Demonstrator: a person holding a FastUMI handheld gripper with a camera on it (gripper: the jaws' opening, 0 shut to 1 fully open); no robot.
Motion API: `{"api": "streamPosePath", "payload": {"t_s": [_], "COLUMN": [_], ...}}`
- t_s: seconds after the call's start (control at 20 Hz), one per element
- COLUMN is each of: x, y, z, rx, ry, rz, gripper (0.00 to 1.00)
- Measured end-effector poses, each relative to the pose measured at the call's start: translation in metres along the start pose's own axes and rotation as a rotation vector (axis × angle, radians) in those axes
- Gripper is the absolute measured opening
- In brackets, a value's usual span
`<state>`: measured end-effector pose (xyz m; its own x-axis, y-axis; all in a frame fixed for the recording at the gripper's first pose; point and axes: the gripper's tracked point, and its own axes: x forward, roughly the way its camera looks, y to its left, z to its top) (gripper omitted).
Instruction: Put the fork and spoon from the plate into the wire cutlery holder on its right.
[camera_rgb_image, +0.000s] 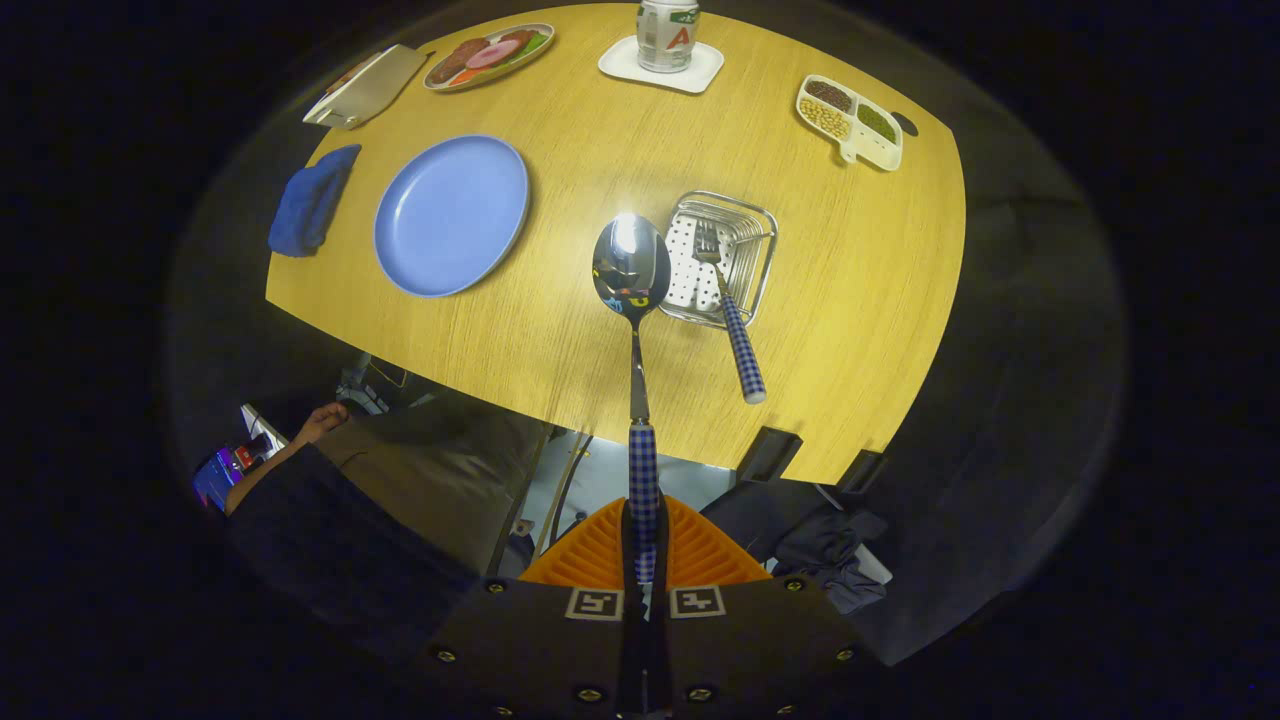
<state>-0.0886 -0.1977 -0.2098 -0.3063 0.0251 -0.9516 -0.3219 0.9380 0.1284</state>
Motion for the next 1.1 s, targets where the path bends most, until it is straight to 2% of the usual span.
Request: {"api": "streamPosePath", "payload": {"t_s": [0.3, 0.65, 1.1], "x": [0.012, 0.03, 0.047], "y": [-0.011, -0.016, -0.02], "z": [0.005, 0.03, 0.057], "rx": [0.073, 0.123, 0.14], "ry": [0.064, 0.143, 0.279], "rz": [0.073, 0.097, 0.074], "gripper": [0.03, 0.03, 0.03]}}
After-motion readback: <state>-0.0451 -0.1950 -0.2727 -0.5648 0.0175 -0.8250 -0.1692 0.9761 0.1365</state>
